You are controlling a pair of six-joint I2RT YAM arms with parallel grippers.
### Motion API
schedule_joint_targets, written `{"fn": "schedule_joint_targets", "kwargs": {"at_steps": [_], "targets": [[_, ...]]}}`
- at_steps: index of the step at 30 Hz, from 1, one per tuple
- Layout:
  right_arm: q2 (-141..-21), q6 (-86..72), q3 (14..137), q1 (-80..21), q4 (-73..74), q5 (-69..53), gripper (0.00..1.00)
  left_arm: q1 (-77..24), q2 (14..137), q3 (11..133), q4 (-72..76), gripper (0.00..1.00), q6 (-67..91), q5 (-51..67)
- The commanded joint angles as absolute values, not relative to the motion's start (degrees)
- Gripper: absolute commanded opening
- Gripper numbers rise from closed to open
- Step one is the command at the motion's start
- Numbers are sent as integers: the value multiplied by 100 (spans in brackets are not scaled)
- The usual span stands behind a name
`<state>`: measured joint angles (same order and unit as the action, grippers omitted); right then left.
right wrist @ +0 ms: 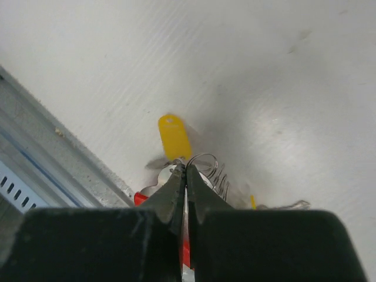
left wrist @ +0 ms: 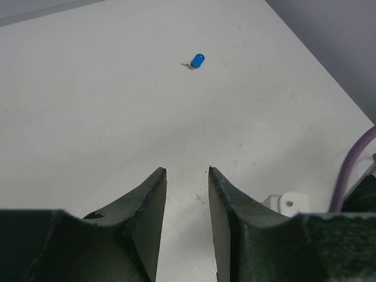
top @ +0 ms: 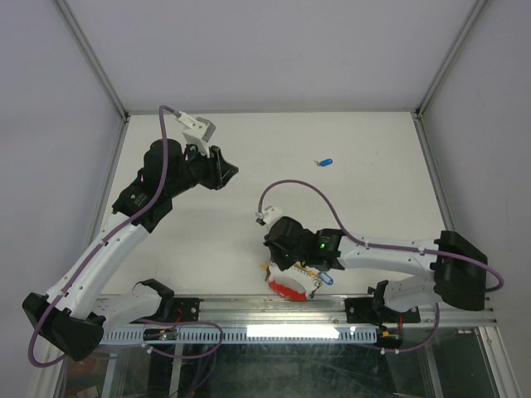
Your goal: Put the keys on the keyring
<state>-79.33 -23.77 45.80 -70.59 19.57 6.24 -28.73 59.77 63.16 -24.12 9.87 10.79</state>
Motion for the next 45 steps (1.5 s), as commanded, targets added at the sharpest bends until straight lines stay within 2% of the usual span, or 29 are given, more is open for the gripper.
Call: {"fn": "schedule_joint_targets", "kwargs": {"at_steps": [1, 5, 14, 20, 30, 35, 45], "targets": [[-6981, -1647, 4667, -6806, 2066, 1881, 0, -2795, 5853, 6323, -2252, 33, 976, 1064], [-6189, -937, 4619, -6540, 1627, 2286, 0, -2793, 5837, 6293, -2225, 33, 976, 1089], [-4696, 446, 3950, -6306, 44, 1506, 0, -2777, 5779, 6201, -2058, 32, 857, 1693], [-4677, 903, 3894, -6004, 22, 1305, 0, -2777, 5808, 6248, -2048, 32, 789, 1952], [-4766, 958, 4070, -5671, -200, 751, 0, -2777, 5735, 5996, -1758, 35, 532, 3418], [-4645, 996, 3990, -5647, -364, 587, 0, -2777, 5726, 5784, -1656, 36, 506, 3560], [-4419, 917, 3932, -5634, -639, 321, 0, -2795, 5718, 5352, -1300, 45, 613, 3989]]}}
